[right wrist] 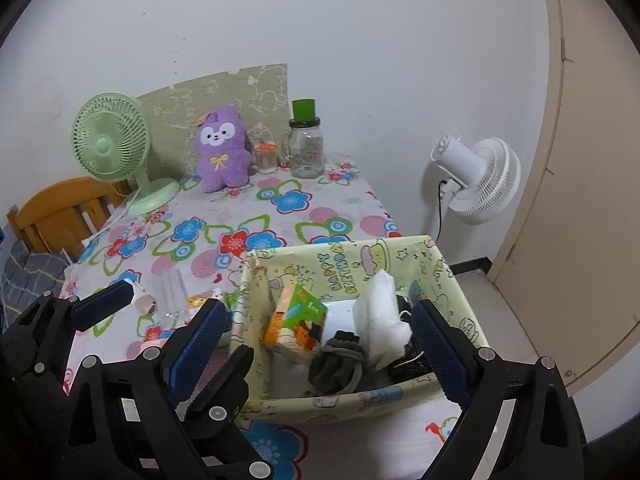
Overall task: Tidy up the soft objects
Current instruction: 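Withdraw both tools from the patterned box back over the bed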
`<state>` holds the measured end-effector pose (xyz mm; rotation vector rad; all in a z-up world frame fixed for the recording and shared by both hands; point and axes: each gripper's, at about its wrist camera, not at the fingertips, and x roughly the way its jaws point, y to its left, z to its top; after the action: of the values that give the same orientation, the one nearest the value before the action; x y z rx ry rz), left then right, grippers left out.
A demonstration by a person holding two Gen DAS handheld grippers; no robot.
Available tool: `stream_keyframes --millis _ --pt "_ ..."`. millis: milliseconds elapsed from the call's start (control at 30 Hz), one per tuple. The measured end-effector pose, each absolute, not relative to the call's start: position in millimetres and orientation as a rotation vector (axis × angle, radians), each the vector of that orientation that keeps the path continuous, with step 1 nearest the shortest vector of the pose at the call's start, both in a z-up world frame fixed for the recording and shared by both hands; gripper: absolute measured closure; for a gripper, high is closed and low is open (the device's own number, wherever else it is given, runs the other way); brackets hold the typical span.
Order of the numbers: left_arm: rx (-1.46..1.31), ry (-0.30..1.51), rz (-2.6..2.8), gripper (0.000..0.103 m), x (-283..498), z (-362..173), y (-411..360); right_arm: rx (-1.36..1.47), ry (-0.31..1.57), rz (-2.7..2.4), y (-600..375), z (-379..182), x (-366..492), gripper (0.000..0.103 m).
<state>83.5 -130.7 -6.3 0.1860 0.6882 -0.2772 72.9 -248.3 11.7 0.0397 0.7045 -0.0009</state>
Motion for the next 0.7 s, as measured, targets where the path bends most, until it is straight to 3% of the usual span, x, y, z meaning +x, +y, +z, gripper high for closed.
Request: stream_keyframes --millis 700 --pt "0.15 0.671 -0.2 0.004 66.7 -0.1 -68.3 0.017 0.666 0.086 -182.2 18.6 66.5 0.008"
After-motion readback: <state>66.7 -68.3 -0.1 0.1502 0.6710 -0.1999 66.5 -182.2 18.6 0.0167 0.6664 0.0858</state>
